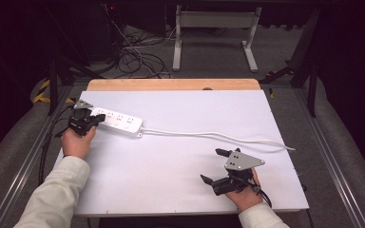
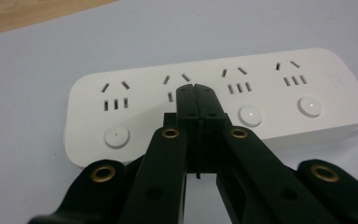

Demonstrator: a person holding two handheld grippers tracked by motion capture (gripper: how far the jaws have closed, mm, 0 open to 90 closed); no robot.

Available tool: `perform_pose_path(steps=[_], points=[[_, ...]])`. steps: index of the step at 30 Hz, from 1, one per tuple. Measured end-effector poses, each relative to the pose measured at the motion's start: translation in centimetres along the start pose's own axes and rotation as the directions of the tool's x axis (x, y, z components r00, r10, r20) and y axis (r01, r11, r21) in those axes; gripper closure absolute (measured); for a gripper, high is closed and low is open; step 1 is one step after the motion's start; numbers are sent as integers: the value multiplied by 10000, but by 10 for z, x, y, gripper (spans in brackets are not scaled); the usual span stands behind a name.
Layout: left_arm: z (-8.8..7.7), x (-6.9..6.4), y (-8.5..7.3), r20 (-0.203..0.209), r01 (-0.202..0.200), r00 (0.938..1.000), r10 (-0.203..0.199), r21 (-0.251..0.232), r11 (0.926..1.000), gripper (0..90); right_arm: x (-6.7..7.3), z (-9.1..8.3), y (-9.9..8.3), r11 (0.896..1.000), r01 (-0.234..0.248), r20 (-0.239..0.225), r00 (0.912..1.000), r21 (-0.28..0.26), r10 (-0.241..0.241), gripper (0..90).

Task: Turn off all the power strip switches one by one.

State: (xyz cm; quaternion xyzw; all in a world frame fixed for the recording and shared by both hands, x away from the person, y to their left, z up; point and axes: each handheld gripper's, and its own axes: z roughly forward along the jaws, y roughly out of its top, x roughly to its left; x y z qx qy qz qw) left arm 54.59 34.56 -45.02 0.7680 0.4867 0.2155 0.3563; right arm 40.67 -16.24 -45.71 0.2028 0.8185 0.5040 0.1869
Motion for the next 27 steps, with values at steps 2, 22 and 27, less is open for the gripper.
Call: perform_pose_path(steps=[2,22,27], points=[[2,1,-1,96,128,9999,-128,16,9999,900,0,0,0,10000,-14,9,10000,-10,14,33],[14,-2,-3,-328,193,9993,-184,284,9994,900,0,1,-1,10000,14,-39,10000,13,-14,33],[16,-2,-4,-161,188,9997,-185,185,9997,900,1,1,-1,10000,16,-49,10000,15,-16,33]])
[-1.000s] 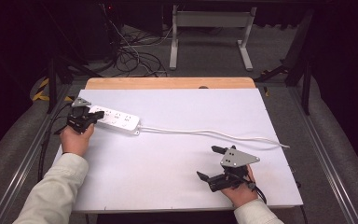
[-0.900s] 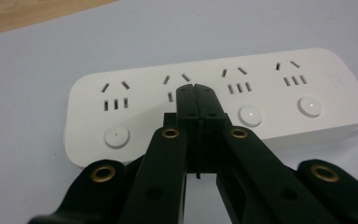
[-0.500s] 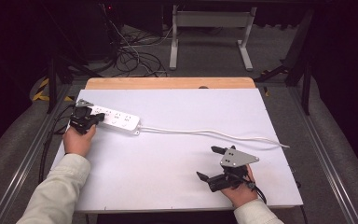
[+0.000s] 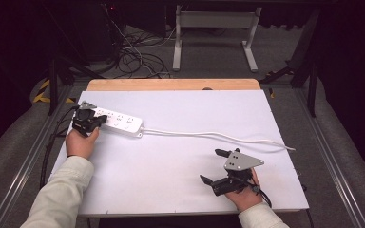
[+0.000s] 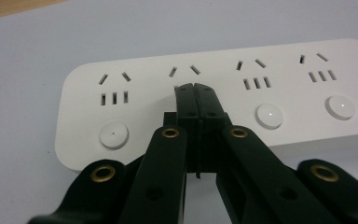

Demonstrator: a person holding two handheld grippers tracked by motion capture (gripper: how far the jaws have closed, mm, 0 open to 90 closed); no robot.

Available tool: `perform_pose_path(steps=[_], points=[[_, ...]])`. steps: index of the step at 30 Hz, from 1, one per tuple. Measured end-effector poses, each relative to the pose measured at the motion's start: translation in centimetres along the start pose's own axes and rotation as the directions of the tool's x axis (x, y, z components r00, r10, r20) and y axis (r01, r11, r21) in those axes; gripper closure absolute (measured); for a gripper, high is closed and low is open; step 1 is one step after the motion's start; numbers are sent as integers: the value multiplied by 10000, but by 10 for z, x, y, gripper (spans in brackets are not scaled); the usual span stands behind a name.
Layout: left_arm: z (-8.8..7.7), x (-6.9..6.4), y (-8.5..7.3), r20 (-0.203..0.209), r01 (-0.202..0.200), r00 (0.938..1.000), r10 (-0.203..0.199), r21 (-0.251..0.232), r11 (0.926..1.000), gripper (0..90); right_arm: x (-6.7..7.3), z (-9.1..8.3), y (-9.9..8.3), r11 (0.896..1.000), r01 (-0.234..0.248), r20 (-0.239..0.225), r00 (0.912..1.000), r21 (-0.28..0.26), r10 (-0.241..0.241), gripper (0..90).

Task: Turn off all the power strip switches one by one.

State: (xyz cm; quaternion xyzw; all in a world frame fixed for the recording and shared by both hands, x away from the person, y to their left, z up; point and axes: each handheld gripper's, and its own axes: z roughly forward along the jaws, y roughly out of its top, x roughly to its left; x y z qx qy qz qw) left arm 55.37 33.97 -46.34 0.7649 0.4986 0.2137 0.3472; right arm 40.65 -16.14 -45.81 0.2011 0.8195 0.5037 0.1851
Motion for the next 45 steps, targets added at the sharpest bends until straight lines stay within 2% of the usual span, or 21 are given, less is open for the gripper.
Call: perform_pose_path(steps=[3,5,12,17,19,22,24,30,34,45], points=[[1,-3,0,54,-125,9999,125,21,9999,900,0,-1,0,10000,-5,1,10000,-2,5,33],[1,-7,1,-254,-341,9991,342,40,9994,900,0,-1,0,10000,-11,-1,10000,-8,11,33],[2,-7,1,-368,-237,9990,237,5,9997,900,1,-3,0,10000,43,32,10000,-83,-43,33],[1,-5,1,-731,-137,9972,140,40,9999,900,0,-5,-1,9999,-3,45,10000,-105,4,33],[1,-1,0,-477,16,9989,-17,-18,10000,900,1,-5,-1,9999,16,34,10000,-108,-16,33],[1,-4,1,-643,-188,9978,191,50,9998,900,1,-5,-1,10000,-1,49,10000,-79,2,34],[1,-2,0,-477,-58,9988,59,33,10000,900,1,-5,-1,10000,-3,56,10000,-52,3,33],[-1,-1,1,-478,-199,9986,206,157,9997,900,1,-4,-1,10000,-45,36,10000,-51,45,33],[-1,1,1,-366,-115,9993,122,189,9998,900,1,-4,-1,10000,-27,28,10000,-34,28,33],[0,-5,3,-689,-377,9968,400,337,9987,900,0,-2,-1,10000,26,-10,10000,-14,-26,33]])
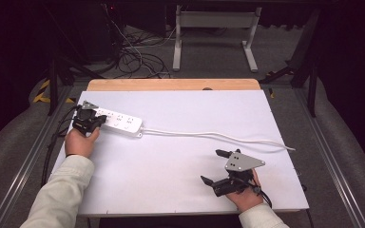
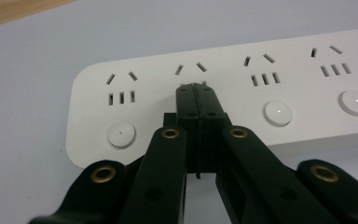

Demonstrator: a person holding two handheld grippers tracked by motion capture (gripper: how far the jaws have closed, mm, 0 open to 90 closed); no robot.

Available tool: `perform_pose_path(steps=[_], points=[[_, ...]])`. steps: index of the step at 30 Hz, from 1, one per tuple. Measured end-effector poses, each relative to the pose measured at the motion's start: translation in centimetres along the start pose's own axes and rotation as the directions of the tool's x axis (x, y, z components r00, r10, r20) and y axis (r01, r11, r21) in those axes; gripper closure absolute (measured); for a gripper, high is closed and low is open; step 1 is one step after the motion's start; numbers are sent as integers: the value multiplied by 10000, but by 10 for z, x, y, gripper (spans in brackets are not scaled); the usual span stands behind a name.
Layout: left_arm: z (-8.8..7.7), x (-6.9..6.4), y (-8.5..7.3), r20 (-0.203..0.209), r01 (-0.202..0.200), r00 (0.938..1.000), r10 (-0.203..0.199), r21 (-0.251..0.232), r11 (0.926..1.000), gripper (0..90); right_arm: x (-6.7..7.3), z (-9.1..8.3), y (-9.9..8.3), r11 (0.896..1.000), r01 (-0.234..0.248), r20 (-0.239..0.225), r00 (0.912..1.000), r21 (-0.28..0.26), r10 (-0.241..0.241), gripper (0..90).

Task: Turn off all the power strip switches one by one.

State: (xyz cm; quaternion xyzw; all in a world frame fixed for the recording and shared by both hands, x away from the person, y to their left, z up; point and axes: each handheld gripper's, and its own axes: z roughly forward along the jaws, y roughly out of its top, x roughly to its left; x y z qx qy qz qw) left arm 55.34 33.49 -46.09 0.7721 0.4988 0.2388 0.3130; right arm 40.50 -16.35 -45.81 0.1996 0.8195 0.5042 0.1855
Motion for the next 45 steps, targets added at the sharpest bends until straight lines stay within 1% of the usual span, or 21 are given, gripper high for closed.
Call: perform_pose_path(steps=[8,9,11,13,15,18,19,20,21,22,23,25,27,29,33,35,37,39,42,43,45], points=[[1,-4,1,-142,-239,9996,241,138,9996,900,0,1,0,10000,-14,-5,10000,16,14,33],[1,-5,1,-247,-308,9992,311,145,9994,900,-1,1,0,10000,-22,-4,10000,28,22,33],[2,-7,1,-335,-297,9990,301,110,9995,900,-1,1,0,10000,-12,-5,10000,28,12,33],[2,-5,1,-220,-211,9995,214,125,9997,900,0,0,0,10000,-35,-8,10000,46,35,33],[2,-6,1,-230,-131,9996,133,65,9999,900,0,0,0,10000,16,-2,10000,27,-16,33],[-3,-4,2,-277,-124,9995,124,-25,9999,900,-2,-1,0,10000,-61,31,10000,-47,61,33],[-4,-3,1,-182,0,9998,1,6,10000,900,-2,-2,0,10000,-63,40,10000,-47,64,33],[-6,-4,0,-83,-198,9998,197,-148,9997,900,-3,-1,0,10000,-56,75,10000,-14,56,33],[-6,-4,0,-83,-198,9998,197,-148,9997,900,-3,-1,0,10000,-56,75,10000,-14,56,33],[-9,-5,1,-66,-319,9995,318,-197,9993,900,-4,0,0,10000,-97,54,9999,-13,97,33],[-12,-5,2,8,-324,9995,324,-377,9988,900,-4,0,0,10000,-97,54,9999,-13,97,33],[-19,-5,5,364,-40,9993,69,-799,9968,900,-3,2,0,10000,-72,12,10000,4,72,33],[-25,-7,7,648,-25,9979,91,-1016,9948,900,-2,2,1,10000,-21,-3,10000,-10,21,33],[-27,-10,7,770,-199,9966,277,-1002,9948,900,-1,1,1,10000,-58,-3,10000,-15,58,33],[-19,-14,4,1301,-165,9912,246,-630,9979,900,-2,1,1,10000,-53,-25,10000,-53,53,33],[-14,-17,3,1370,-271,9900,328,-430,9987,900,-2,1,1,10000,-51,-29,10000,-51,51,33],[-10,-21,2,1341,-263,9905,309,-354,9990,900,-2,1,1,10000,-48,-42,10000,-25,48,33],[-8,-22,2,1380,-279,9899,326,-355,9990,900,-2,1,1,10000,-73,-39,10000,-58,72,33],[-7,-24,2,1262,-336,9912,389,-439,9985,900,-2,1,1,10000,-54,-46,10000,-37,54,33],[-6,-25,2,1299,-275,9910,330,-436,9987,900,-2,2,1,10000,-25,-45,10000,-32,24,33],[-4,-24,2,1148,-264,9929,307,-391,9989,900,-2,2,1,10000,-20,-47,10000,-22,20,33]])
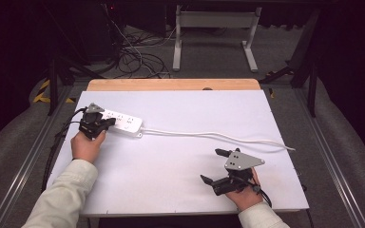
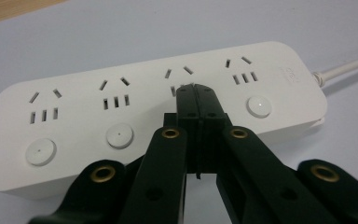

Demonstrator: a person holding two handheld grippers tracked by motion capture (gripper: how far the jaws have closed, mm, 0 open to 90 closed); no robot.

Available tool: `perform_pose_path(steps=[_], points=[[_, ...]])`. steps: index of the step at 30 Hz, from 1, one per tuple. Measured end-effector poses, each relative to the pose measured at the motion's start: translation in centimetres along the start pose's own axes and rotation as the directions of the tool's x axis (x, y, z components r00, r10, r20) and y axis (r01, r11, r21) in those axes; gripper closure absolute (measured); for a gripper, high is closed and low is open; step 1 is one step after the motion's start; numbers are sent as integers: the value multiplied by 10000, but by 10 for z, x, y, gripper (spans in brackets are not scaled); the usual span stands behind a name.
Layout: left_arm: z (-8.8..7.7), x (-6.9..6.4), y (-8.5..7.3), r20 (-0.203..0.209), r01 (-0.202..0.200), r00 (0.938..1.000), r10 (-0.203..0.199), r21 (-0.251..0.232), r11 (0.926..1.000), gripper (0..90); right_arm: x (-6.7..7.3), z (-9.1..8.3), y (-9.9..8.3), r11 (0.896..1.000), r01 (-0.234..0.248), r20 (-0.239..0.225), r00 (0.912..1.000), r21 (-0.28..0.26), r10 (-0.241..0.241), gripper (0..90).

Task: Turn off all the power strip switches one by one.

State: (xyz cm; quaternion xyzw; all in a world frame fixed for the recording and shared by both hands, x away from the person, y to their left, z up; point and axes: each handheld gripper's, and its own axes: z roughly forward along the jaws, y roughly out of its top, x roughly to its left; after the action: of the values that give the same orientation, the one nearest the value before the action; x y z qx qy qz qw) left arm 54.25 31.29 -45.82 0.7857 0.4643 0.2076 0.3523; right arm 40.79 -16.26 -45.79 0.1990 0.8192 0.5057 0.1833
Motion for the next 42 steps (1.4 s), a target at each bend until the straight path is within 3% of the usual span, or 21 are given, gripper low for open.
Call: perform_pose_path(steps=[3,6,15,16,19,21,25,28,35,37,40,42], points=[[3,0,-1,30,113,9999,-113,23,9999,900,0,0,0,10000,-6,-3,10000,-11,6,33],[4,-2,-1,54,-82,10000,82,35,10000,900,-1,0,0,10000,-7,7,10000,22,7,33],[7,-5,-1,-497,-253,9984,256,76,9997,900,0,0,0,10000,-5,-9,10000,23,5,33],[8,-5,-1,-461,-115,9989,117,37,9999,900,0,0,0,10000,-7,-9,10000,23,7,33],[8,-7,-1,-522,-233,9984,235,42,9997,900,1,0,0,10000,17,-7,10000,33,-17,33],[9,-7,-1,-323,-203,9993,202,-48,9998,900,1,0,0,10000,19,-12,10000,40,-19,33],[10,-10,0,-537,-473,9975,469,-73,9989,900,1,0,0,10000,13,-10,10000,40,-13,33],[11,-9,0,-363,-239,9991,236,-62,9997,900,1,0,0,10000,17,-9,10000,62,-17,33],[11,-9,1,-355,-170,9992,171,26,9999,900,1,-2,-2,10000,-23,8,10000,59,23,33],[10,-8,1,-621,-288,9976,295,111,9995,900,2,-2,-2,10000,-26,9,10000,55,26,33],[9,-5,0,-349,-71,9994,75,134,9999,900,2,-2,-2,10000,-28,3,10000,75,28,33],[9,-6,1,-433,-213,9988,217,106,9997,900,2,-2,-2,10000,-4,-25,10000,83,4,33]])
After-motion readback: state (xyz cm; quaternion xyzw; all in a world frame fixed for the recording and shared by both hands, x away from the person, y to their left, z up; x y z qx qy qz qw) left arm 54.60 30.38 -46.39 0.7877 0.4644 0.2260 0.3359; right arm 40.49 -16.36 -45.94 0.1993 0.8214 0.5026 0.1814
